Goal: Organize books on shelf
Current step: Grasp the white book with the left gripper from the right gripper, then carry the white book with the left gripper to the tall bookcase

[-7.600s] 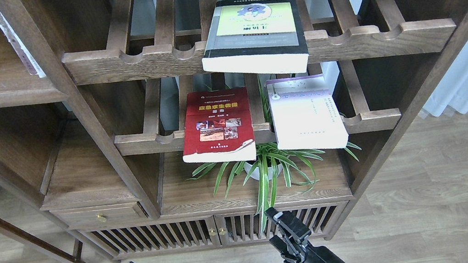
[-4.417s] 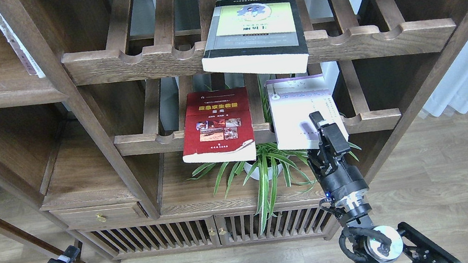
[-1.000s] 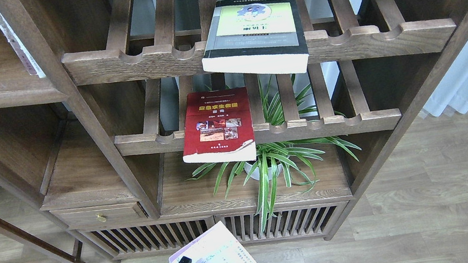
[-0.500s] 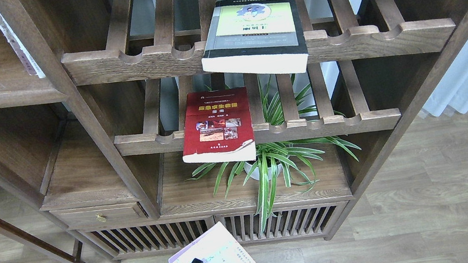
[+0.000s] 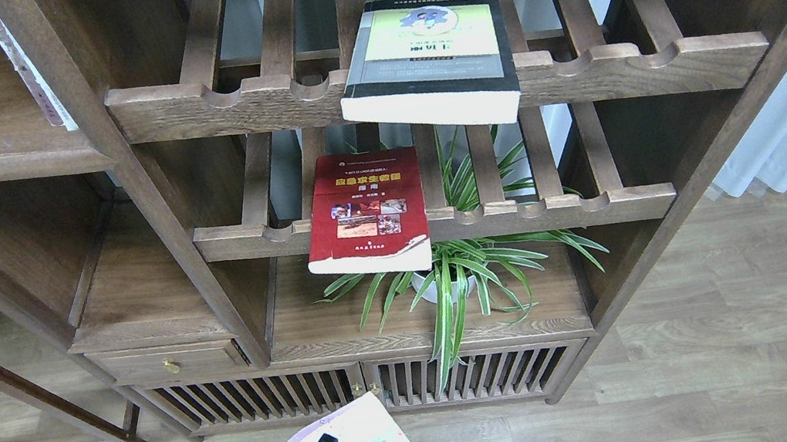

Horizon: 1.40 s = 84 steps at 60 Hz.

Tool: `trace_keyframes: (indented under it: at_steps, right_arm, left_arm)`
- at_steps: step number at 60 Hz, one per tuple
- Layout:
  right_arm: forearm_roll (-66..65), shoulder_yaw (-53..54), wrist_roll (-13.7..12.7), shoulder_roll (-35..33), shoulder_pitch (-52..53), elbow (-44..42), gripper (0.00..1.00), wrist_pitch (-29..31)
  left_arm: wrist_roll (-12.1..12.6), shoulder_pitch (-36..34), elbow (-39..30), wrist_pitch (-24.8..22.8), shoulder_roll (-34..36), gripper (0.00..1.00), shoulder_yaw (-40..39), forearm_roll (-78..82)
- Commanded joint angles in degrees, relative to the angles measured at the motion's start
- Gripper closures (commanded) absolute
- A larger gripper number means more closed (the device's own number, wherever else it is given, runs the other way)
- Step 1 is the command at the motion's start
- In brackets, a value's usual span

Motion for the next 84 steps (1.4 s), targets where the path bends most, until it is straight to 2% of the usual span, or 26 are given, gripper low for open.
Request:
trace_keyframes:
  at_steps: [1,5,9,11,13,14,17,42,52,65,76,84]
  right_arm:
    - [0.29,0.65,0.23,-0.03,1.3,-0.49,0.89,-0.04]
    - [0.29,0.92,0.32,0.06,1.74,-0.76,0.83,-0.04]
    - [-0.07,0.83,0.23,0.06,2.27,-0.67,0.59,-0.04]
    - [-0.33,0.74,0.32,0.06,2.71,-0.67,0.35,-0.04]
    - [-0.33,0.74,0.41,0.06,2.89,-0.67,0.25,-0.04]
    - [-0.33,0.74,0.58,0.06,3.15,-0.67,0.14,-0.04]
    - [-0.24,0.65,0.67,-0.2,3.41,-0.67,0.01,-0.04]
    - [0.02,0.83,0.85,-0.38,5.79,-3.04,0.0,-0.04]
    - [0.37,0.92,1.02,-0.82,6.05,-4.27,0.0,-0.04]
    - [0.37,0.92,1.02,-0.47,7.19,-6.99,0.0,-0.04]
    - [0.29,0.83,0.93,-0.21,7.28,-7.43,0.0,-0.04]
    - [0.2,0.83,0.93,-0.64,7.28,-7.61,0.0,-0.04]
  left_arm:
    - [0.3,0.24,-0.78,0.0,1.71,0.94,0.48,0.12]
    - [0.21,0.15,-0.95,0.0,2.07,0.94,0.48,0.12]
    - [0.12,0.15,-1.04,0.0,2.33,0.94,0.48,0.12]
    - [0.12,0.15,-1.04,0.0,2.42,0.94,0.39,0.12]
    - [0.12,0.15,-1.04,0.0,2.42,0.94,0.39,0.12]
    - [0.12,0.15,-1.04,0.0,2.42,0.94,0.39,0.12]
    - [0.12,0.15,-1.04,0.0,2.42,0.94,-0.05,0.12]
    - [-0.05,0.42,-2.54,0.0,6.2,0.95,-4.53,-0.41]
    - [0.91,3.75,-8.51,0.0,13.31,0.95,-9.28,-0.23]
    - [0.91,11.84,-18.44,0.0,25.26,0.95,-21.4,0.03]
    - [1.35,16.59,-22.49,0.0,29.84,0.94,-32.74,0.91]
    - [1.27,19.49,-25.56,0.0,33.0,0.94,-44.87,1.26]
